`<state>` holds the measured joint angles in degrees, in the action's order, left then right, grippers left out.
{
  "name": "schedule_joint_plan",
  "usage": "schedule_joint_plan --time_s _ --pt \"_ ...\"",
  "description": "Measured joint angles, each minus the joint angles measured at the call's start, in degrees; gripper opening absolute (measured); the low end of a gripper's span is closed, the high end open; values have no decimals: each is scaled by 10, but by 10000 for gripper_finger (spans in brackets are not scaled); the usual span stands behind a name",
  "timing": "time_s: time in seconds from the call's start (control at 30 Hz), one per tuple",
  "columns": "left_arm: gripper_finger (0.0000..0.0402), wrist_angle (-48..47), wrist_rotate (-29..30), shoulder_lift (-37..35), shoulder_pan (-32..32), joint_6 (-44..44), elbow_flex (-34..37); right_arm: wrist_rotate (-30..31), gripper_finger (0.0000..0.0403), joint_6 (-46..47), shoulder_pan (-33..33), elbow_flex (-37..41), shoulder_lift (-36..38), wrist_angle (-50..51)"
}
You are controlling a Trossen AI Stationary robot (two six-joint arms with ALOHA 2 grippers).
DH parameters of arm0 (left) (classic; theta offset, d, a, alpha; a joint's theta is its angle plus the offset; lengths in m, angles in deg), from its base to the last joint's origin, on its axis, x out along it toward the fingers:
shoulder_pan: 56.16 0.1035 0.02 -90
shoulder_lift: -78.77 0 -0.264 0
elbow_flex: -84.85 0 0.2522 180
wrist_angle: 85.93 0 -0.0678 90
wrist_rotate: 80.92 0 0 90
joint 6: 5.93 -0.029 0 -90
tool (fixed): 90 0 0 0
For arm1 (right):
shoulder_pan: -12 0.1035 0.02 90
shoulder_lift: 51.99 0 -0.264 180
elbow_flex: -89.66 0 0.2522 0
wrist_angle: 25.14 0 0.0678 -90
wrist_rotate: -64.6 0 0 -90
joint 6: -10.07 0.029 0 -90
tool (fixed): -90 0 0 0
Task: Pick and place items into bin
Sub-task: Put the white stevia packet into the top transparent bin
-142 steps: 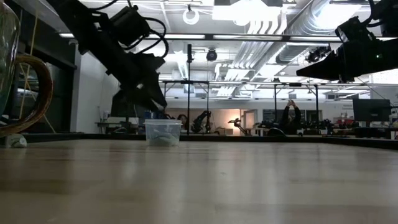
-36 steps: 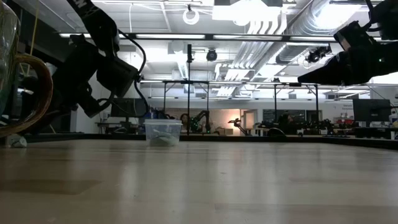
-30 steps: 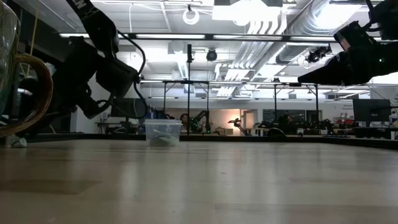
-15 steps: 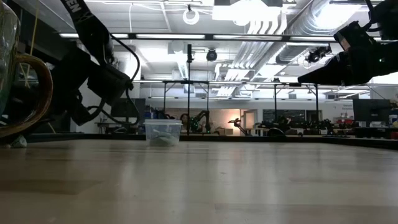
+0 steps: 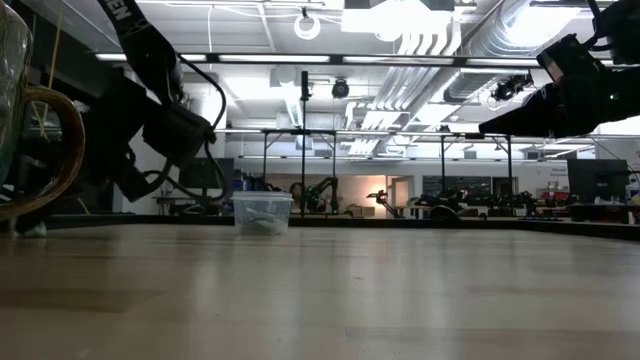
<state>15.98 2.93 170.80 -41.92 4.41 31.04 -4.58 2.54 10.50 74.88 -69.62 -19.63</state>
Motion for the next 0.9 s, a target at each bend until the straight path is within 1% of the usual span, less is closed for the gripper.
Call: schedule_joint_plan --time_s 0.03,0.17,0.27,0.33,0.4,0.5,0.6,0.67,0.77,0.9 --pt "23 2 -6 0 0 -3 -1 0 7 0 0 0 0 0" --pt "28 3 -5 0 0 -11 -27 0 7 0 0 0 0 0" --pt "40 4 24 0 0 -31 -64 0 7 0 0 0 0 0" --pt "34 14 42 0 0 -55 -96 0 7 0 0 0 0 0" --pt "23 48 56 0 0 -75 -130 0 7 0 0 0 0 0" --pt "23 102 77 0 0 -111 -179 0 7 0 0 0 0 0" --pt "24 173 123 0 0 -143 -214 0 7 0 0 0 0 0" --pt "33 220 142 0 0 -162 -226 0 7 0 0 0 0 -1" --pt "41 281 147 0 1 -198 -232 0 7 0 0 0 0 -1" --pt "23 330 150 0 7 -230 -229 0 7 0 0 0 0 -1"
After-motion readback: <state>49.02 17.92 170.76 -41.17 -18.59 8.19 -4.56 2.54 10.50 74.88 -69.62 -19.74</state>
